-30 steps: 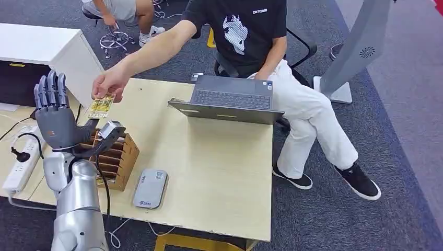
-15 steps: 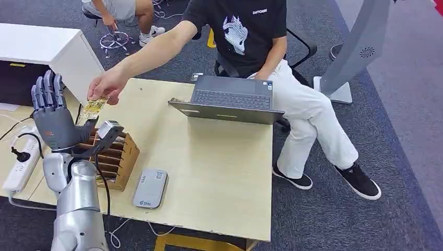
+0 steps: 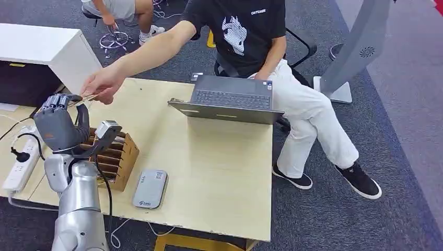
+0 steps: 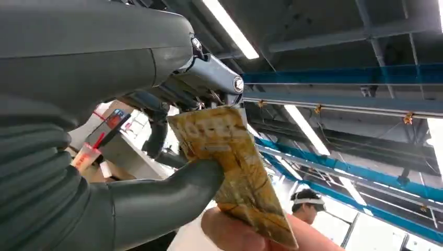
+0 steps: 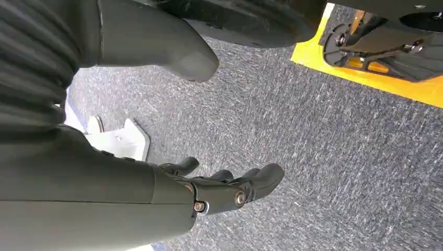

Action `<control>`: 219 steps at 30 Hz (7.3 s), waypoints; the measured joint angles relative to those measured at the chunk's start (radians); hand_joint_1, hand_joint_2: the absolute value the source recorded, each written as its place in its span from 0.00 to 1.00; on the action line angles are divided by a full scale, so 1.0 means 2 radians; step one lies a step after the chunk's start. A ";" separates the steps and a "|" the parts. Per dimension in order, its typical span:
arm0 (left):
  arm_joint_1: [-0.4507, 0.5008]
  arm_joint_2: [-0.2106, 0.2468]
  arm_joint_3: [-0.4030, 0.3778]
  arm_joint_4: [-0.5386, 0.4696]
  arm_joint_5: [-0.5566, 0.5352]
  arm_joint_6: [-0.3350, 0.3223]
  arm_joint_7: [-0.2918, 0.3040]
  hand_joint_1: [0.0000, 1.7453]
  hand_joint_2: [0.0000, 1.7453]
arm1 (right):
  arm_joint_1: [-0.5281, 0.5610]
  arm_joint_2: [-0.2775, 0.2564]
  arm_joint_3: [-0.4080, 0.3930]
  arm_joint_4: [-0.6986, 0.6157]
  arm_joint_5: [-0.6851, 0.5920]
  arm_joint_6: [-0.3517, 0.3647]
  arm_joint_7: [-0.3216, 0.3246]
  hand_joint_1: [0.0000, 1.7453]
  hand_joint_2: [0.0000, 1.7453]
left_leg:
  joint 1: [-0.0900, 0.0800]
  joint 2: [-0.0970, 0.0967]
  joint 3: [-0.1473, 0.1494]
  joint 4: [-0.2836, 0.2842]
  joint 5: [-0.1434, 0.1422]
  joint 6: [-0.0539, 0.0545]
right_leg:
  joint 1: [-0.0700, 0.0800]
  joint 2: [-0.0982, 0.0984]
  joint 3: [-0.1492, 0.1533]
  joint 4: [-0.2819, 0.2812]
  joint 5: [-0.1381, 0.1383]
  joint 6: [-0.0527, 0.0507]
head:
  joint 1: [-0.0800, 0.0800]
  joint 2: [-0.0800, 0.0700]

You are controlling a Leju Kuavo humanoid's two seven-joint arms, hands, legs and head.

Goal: Pass the card to the sensor for recognition and then transmit it.

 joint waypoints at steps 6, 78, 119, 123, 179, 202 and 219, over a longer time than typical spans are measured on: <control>0.000 0.000 0.000 0.000 0.005 0.000 0.000 1.00 1.00 | 0.000 0.000 0.000 0.000 0.000 -0.001 -0.001 0.00 1.00 | 0.000 0.000 0.000 0.000 0.000 0.000 | 0.000 0.000 0.000 0.000 0.000 0.000 | 0.000 0.000; 0.336 0.128 -0.481 -0.169 0.095 -0.043 0.336 1.00 1.00 | 0.018 0.007 -0.042 0.000 -0.075 -0.030 -0.019 0.00 1.00 | 0.000 0.000 0.000 0.000 -0.001 0.001 | 0.000 0.000 0.000 -0.001 -0.001 0.000 | 0.000 0.000; 0.294 0.070 -0.295 -0.014 -0.072 0.003 0.324 1.00 1.00 | 0.018 0.007 -0.042 0.001 -0.072 -0.028 -0.019 0.00 1.00 | 0.000 0.000 0.000 0.000 -0.001 0.001 | 0.000 -0.001 0.001 0.000 -0.001 0.000 | 0.000 0.000; 0.295 0.062 -0.285 -0.025 -0.071 0.003 0.305 1.00 1.00 | 0.018 0.007 -0.042 0.001 -0.071 -0.028 -0.017 0.00 1.00 | 0.000 0.000 0.000 0.000 -0.001 0.001 | 0.000 -0.001 0.001 0.000 -0.001 0.000 | 0.000 0.000; 0.050 0.144 -0.126 -0.047 -0.136 0.001 0.254 1.00 1.00 | 0.010 0.000 0.004 0.000 -0.021 -0.017 -0.010 0.00 1.00 | 0.000 0.000 0.000 0.000 0.000 0.000 | 0.000 0.000 0.000 0.000 -0.001 0.000 | 0.000 0.000; -0.016 0.143 -0.161 0.057 0.150 -0.037 0.231 0.00 1.00 | 0.009 -0.001 0.004 0.000 -0.033 -0.018 -0.012 0.00 1.00 | 0.000 0.000 0.000 0.000 0.000 0.000 | 0.000 0.000 0.000 0.000 0.000 0.000 | 0.000 0.000; -0.056 0.304 -0.357 -0.129 0.451 -0.449 0.329 0.00 1.00 | 0.015 -0.001 -0.005 0.001 -0.055 -0.024 -0.020 0.00 1.00 | 0.001 0.001 -0.001 0.000 0.000 0.000 | 0.000 0.001 -0.001 0.001 0.000 -0.001 | 0.000 0.000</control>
